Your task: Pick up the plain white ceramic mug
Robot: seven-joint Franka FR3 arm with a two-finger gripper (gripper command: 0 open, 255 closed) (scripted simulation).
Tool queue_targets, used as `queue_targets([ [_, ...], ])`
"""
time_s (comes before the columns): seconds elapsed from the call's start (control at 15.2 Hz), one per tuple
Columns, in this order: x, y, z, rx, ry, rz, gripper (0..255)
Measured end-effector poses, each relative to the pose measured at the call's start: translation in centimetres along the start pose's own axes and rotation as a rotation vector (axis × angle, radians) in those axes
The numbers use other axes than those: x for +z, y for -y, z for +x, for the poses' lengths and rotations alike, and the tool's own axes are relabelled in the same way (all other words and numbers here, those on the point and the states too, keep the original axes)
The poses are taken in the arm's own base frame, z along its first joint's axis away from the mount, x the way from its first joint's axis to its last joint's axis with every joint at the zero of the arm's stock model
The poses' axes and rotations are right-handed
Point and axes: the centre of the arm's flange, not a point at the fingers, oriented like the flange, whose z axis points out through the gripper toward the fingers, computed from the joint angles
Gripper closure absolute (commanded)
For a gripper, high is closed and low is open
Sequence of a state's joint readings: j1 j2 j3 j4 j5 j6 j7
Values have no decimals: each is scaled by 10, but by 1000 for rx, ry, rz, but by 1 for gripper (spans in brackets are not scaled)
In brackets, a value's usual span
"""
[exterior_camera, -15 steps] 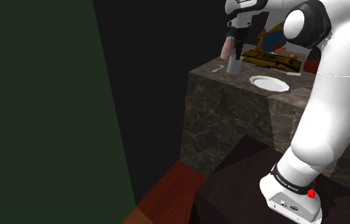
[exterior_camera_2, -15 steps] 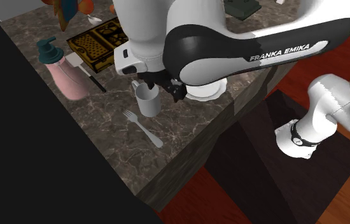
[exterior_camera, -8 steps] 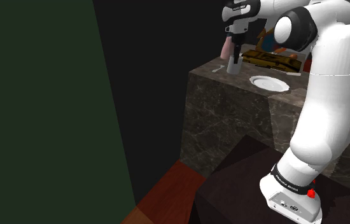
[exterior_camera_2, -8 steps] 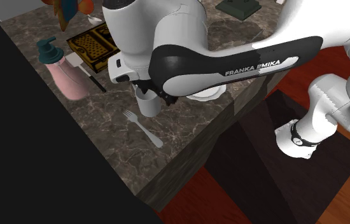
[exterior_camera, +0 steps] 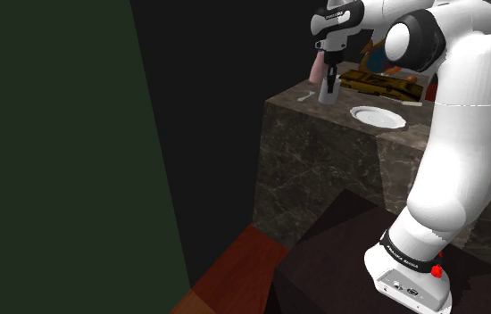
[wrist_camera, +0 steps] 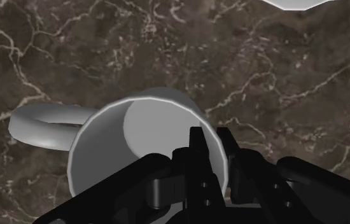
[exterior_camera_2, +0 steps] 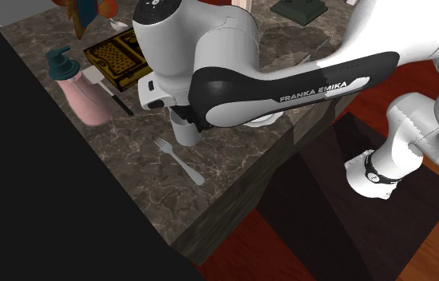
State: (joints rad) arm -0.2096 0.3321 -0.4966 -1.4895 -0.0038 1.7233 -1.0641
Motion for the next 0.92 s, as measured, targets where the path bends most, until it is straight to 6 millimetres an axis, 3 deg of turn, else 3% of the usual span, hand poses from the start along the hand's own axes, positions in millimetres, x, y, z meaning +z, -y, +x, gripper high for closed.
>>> queue_targets([
  [0.4, -3, -1, -1, 0, 0, 0, 255],
  [0.92, -41, -1, -7, 0, 0, 0, 255],
])
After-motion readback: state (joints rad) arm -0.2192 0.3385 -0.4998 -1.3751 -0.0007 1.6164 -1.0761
